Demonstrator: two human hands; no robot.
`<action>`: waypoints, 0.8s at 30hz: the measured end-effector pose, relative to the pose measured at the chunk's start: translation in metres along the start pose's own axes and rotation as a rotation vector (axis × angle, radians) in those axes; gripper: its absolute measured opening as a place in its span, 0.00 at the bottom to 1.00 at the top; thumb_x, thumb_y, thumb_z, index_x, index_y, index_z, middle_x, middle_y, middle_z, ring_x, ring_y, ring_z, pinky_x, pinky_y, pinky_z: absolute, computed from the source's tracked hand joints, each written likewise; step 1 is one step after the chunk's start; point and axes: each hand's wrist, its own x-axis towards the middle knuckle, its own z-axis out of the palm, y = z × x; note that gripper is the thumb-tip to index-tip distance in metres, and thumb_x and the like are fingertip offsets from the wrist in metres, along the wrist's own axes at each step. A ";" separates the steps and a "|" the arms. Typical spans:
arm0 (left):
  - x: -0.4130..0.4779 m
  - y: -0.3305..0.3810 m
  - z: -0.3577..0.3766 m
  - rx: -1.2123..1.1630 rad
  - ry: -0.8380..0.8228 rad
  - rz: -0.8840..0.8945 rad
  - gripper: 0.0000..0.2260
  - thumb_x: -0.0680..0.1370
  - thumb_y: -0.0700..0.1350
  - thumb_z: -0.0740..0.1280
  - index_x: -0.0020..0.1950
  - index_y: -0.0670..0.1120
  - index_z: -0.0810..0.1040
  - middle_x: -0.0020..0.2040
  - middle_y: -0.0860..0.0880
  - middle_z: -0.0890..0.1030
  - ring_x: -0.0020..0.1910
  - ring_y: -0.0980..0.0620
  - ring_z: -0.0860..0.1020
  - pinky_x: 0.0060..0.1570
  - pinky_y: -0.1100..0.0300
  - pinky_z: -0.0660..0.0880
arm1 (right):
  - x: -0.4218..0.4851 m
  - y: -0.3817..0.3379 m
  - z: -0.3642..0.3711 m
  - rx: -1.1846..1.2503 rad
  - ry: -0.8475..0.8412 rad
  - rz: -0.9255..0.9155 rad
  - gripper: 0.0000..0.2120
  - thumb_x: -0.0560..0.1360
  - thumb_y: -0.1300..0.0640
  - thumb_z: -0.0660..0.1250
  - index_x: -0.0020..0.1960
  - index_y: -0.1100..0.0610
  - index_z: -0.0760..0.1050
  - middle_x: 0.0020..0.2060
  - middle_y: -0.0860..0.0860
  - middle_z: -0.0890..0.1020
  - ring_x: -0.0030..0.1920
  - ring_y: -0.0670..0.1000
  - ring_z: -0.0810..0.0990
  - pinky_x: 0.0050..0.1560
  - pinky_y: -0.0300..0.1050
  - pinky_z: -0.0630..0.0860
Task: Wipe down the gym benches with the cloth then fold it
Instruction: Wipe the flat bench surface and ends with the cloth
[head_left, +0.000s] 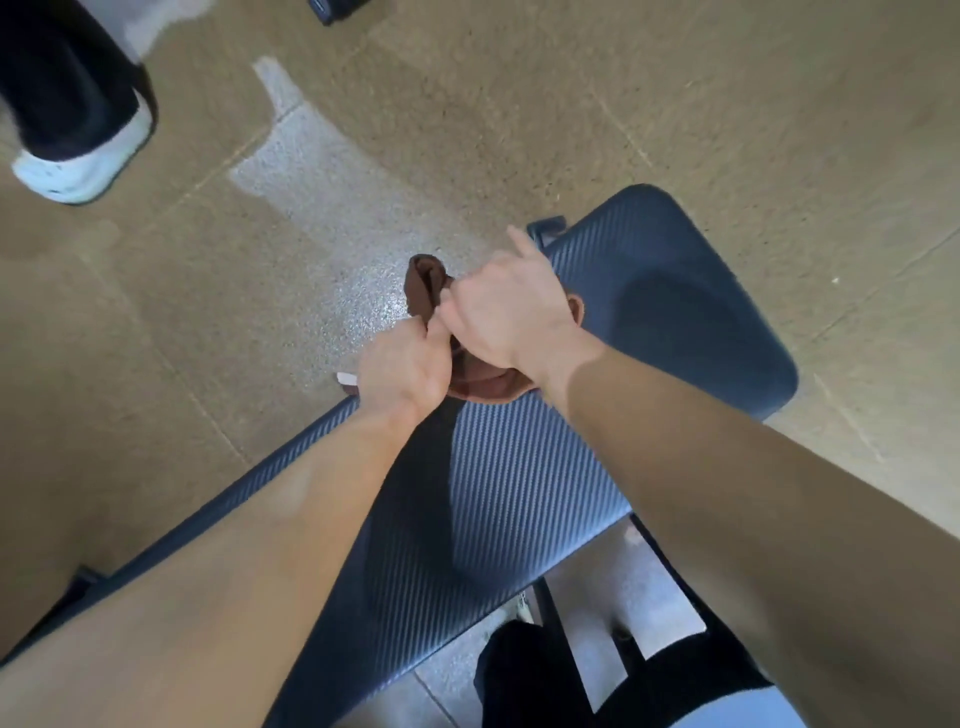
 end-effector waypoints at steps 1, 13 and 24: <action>0.008 0.018 0.005 -0.017 -0.003 0.021 0.25 0.84 0.57 0.49 0.49 0.42 0.78 0.55 0.36 0.81 0.55 0.35 0.77 0.55 0.47 0.69 | 0.000 0.019 -0.001 0.011 0.031 0.027 0.21 0.82 0.51 0.51 0.37 0.50 0.78 0.42 0.54 0.85 0.50 0.59 0.81 0.72 0.58 0.59; 0.058 0.201 0.054 0.207 0.022 0.506 0.20 0.84 0.55 0.53 0.60 0.44 0.78 0.61 0.40 0.80 0.61 0.37 0.76 0.57 0.50 0.70 | -0.061 0.162 0.024 0.508 0.183 0.701 0.23 0.83 0.48 0.47 0.52 0.58 0.78 0.51 0.61 0.82 0.53 0.65 0.79 0.48 0.53 0.71; 0.015 0.219 0.088 0.678 -0.173 1.142 0.21 0.83 0.56 0.52 0.52 0.45 0.80 0.52 0.45 0.83 0.58 0.43 0.78 0.59 0.49 0.69 | -0.163 0.137 0.029 0.730 0.070 1.156 0.21 0.83 0.49 0.50 0.59 0.58 0.79 0.57 0.64 0.81 0.58 0.67 0.76 0.58 0.55 0.71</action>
